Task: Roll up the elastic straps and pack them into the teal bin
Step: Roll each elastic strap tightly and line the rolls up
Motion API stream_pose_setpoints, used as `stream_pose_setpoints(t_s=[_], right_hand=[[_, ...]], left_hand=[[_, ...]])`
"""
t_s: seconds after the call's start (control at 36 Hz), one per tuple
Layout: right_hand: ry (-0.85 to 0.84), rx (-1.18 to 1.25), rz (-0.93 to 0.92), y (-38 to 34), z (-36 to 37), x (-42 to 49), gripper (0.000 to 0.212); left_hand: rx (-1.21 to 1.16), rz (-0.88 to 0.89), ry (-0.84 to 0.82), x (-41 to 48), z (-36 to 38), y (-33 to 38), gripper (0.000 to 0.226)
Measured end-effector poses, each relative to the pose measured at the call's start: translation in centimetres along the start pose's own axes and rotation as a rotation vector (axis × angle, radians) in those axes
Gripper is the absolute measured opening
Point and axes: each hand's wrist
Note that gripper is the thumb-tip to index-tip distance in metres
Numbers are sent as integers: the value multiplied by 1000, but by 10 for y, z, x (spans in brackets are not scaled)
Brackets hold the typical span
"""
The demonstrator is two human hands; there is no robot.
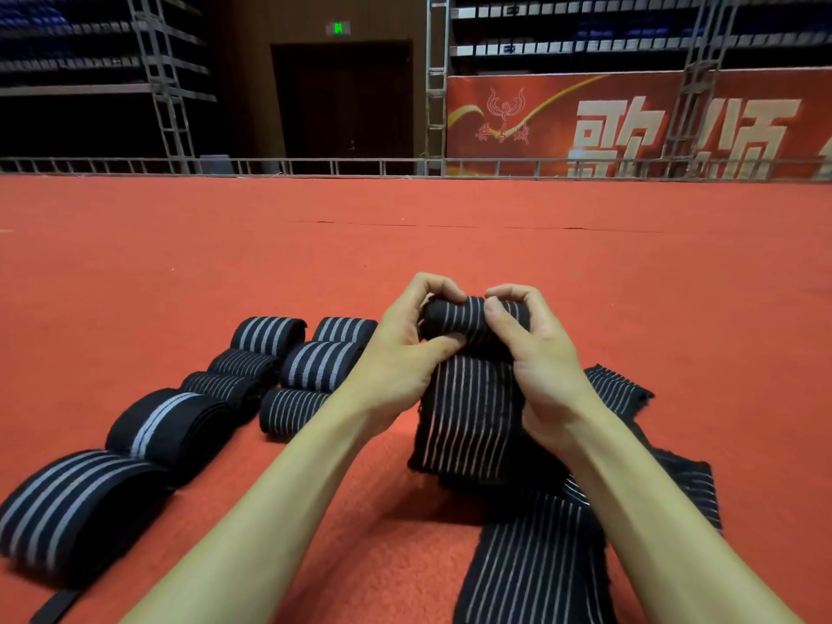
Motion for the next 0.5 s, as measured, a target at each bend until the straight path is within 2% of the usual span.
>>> stream_pose_setpoints(t_s=[0.03, 0.14, 0.22, 0.28, 0.39, 0.5], right_hand=[[19, -10, -16, -1, -1, 0, 7], [-10, 82, 2, -6, -2, -2, 20], [-37, 75, 12, -7, -1, -3, 25], [-28, 62, 9, -6, 0, -2, 29], [4, 117, 59, -5, 0, 0, 28], [-2, 144, 104, -6, -2, 0, 23]], left_hand=[[-18, -21, -8, 0, 0, -1, 37], [-176, -124, 21, 1, 1, 1, 34], [-205, -272, 91, 2, 2, 7, 13], [-190, -342, 77, 2, 0, 7, 15], [-212, -274, 91, 4, -4, 4, 12], [-244, -178, 101, 4, -8, 5, 28]])
Point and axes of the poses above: each hand's wrist, its own x-axis towards the middle knuckle, its own z-axis out of the palm, y = z × x, and after that the axes turned 3 degrees about -x, right-handed
